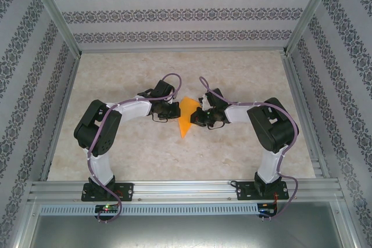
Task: Fold a paper plane with a square sheet of paper (pick it up from the middle)
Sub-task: Fold the wing for the fifth time at the center of the table.
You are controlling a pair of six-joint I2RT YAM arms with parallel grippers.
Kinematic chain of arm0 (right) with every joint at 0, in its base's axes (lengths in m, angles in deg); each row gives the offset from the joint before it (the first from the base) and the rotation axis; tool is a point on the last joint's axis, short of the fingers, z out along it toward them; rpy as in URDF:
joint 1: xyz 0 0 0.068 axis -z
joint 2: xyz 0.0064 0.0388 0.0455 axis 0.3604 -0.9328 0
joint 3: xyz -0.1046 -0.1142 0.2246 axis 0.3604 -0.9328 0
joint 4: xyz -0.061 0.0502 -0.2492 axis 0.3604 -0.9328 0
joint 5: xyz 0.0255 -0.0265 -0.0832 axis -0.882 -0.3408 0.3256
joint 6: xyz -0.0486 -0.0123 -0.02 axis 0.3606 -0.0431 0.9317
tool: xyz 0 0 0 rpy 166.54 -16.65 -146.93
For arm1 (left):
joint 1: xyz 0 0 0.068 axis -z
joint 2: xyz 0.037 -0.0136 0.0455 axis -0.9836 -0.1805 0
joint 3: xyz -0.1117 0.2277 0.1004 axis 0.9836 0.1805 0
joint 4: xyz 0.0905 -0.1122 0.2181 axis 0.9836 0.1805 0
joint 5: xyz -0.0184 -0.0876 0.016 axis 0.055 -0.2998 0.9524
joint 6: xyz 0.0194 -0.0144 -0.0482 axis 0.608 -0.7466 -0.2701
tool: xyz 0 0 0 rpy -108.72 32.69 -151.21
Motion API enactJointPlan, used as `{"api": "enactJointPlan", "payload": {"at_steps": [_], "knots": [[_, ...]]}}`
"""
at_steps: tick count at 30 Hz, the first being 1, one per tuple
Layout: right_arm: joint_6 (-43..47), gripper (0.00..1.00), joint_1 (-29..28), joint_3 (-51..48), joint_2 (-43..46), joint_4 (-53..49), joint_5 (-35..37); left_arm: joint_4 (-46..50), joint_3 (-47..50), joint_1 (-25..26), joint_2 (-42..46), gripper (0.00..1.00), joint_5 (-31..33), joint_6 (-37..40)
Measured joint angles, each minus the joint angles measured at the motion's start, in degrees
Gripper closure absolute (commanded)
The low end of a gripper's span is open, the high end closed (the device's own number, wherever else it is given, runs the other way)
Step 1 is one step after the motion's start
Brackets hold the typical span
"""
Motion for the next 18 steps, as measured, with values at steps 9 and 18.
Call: {"api": "enactJointPlan", "payload": {"at_steps": [9, 18], "knots": [[0.0, 1.0, 0.0, 0.0, 0.0, 0.0, 0.0, 0.9, -1.5, 0.9, 0.0, 0.94, 0.4, 0.9], [0.0, 1.0, 0.0, 0.0, 0.0, 0.0, 0.0, 1.0, -2.9, 1.9, -0.7, 0.94, -0.9, 0.8]]}}
